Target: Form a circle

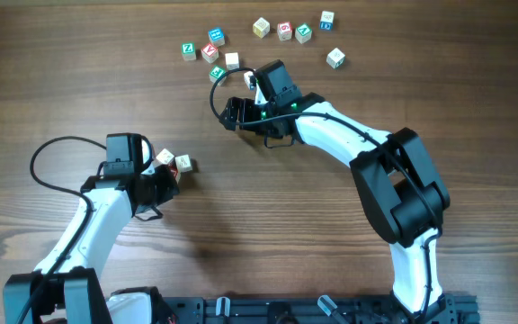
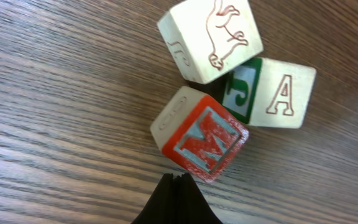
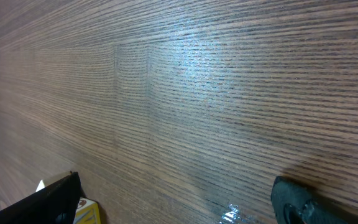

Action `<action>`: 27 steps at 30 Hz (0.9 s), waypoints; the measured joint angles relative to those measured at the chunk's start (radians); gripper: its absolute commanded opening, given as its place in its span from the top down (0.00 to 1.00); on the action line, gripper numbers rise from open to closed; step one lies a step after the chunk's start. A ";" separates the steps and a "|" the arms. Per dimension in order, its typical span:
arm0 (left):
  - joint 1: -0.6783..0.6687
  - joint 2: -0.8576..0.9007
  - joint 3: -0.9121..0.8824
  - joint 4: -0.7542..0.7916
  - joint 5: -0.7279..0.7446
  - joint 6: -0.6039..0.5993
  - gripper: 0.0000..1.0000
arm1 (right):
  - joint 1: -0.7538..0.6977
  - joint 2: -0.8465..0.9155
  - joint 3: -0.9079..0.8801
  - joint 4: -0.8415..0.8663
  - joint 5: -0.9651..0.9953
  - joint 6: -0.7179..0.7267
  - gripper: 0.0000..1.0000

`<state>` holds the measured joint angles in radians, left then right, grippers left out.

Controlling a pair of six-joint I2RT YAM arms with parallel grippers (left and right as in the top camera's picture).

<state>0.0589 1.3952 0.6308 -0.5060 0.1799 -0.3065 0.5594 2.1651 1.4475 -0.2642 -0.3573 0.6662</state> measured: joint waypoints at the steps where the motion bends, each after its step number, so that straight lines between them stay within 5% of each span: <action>1: 0.000 0.000 0.000 -0.002 0.010 0.008 0.96 | 0.000 0.000 0.000 0.000 0.000 0.000 0.01; 27: 0.000 0.000 0.000 0.001 0.032 0.033 0.96 | 0.000 0.000 0.000 0.000 0.000 0.000 0.00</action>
<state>0.0589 1.3952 0.6308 -0.5049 0.2115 -0.2737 0.5594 2.1651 1.4475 -0.2642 -0.3573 0.6662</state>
